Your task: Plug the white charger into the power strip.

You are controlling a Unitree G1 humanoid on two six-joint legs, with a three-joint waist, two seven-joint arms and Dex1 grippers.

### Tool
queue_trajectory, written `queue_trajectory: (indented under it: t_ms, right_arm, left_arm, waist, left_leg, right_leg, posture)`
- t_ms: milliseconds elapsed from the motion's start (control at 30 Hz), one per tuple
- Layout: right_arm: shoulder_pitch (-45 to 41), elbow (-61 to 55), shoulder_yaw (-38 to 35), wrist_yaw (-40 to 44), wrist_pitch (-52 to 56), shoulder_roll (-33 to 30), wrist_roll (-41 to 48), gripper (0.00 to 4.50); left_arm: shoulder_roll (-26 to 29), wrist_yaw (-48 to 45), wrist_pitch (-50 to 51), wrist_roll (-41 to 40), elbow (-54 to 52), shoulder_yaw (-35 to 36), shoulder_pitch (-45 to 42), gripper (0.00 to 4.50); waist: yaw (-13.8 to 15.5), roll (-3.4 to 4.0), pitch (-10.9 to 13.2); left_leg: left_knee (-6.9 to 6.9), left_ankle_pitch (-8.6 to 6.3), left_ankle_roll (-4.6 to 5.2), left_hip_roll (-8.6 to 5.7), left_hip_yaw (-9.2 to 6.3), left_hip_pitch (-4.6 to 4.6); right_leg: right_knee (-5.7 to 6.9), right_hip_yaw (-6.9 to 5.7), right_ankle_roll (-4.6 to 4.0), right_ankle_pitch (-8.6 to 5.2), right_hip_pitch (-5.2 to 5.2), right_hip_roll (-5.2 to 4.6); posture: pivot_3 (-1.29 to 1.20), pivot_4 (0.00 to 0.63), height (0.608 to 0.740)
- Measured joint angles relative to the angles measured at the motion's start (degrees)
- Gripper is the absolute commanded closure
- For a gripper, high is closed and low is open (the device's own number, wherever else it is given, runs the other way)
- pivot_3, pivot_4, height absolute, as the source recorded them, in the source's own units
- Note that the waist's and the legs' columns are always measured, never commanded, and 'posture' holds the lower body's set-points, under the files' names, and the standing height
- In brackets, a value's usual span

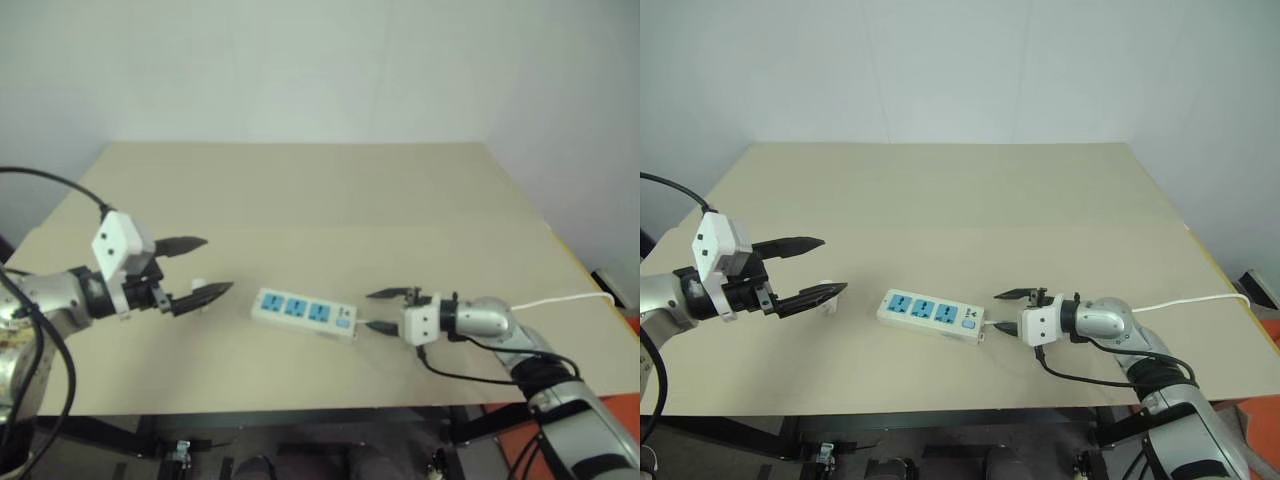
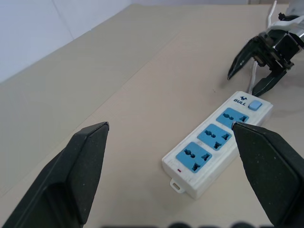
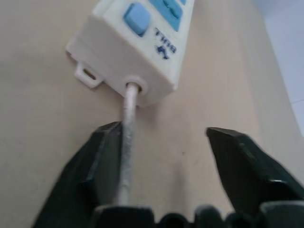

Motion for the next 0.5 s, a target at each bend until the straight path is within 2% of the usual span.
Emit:
queue_trajectory:
  t_ms: [133,200,333,400,500]
  right_arm:
    - [5.63,-10.94,-2.02,12.56,15.12,-2.06,16.66,0.01]
    - [8.19,-17.84,-2.97,16.25,24.87,-2.70,23.35,0.01]
    - [11.77,-27.51,-5.79,13.92,38.02,1.67,30.35,0.01]
    - [13.03,-29.55,-5.80,11.37,40.96,5.14,30.44,0.01]
    - [13.44,-29.61,-5.87,10.01,41.91,7.16,28.89,0.01]
  left_arm:
    - [0.00,0.06,0.04,-0.06,0.06,0.04,-0.10,0.00]
    - [0.01,0.02,0.06,-0.10,0.14,-0.04,-0.40,0.00]
    - [0.02,-0.39,0.06,-0.28,0.94,-0.11,-1.80,0.00]
    - [0.03,-0.85,0.06,-0.51,1.31,-0.20,-2.16,0.00]
    - [0.08,-1.16,0.06,-0.57,1.72,-0.22,-2.17,0.00]
  waist:
    - [0.31,0.00,0.03]
    - [0.39,-0.01,0.04]
    - [0.10,0.00,0.03]
    - [0.08,0.02,0.04]
    - [0.14,0.03,0.06]
  left_leg:
    - [0.01,0.00,0.00,-0.06,-0.02,-0.02]
    - [0.01,0.00,0.00,-0.05,-0.03,0.01]
    - [0.01,0.00,0.00,0.10,-0.06,0.12]
    - [0.01,0.00,0.00,0.14,-0.05,0.13]
    - [0.01,0.00,-0.01,0.08,-0.02,0.02]
  right_leg:
    - [-0.04,-0.02,-0.03,0.02,0.09,-0.12]
    - [-0.02,-0.04,0.00,0.00,0.09,-0.10]
    - [0.07,-0.06,0.08,-0.04,0.09,0.10]
    - [0.07,-0.08,0.06,-0.05,0.07,0.14]
    - [0.03,-0.05,0.06,-0.05,-0.01,0.08]
  posture:
    - [0.00,0.150,0.740]
    - [0.00,0.150,0.740]
    - [0.00,0.150,0.740]
    - [0.00,0.150,0.740]
    - [0.00,0.150,0.740]
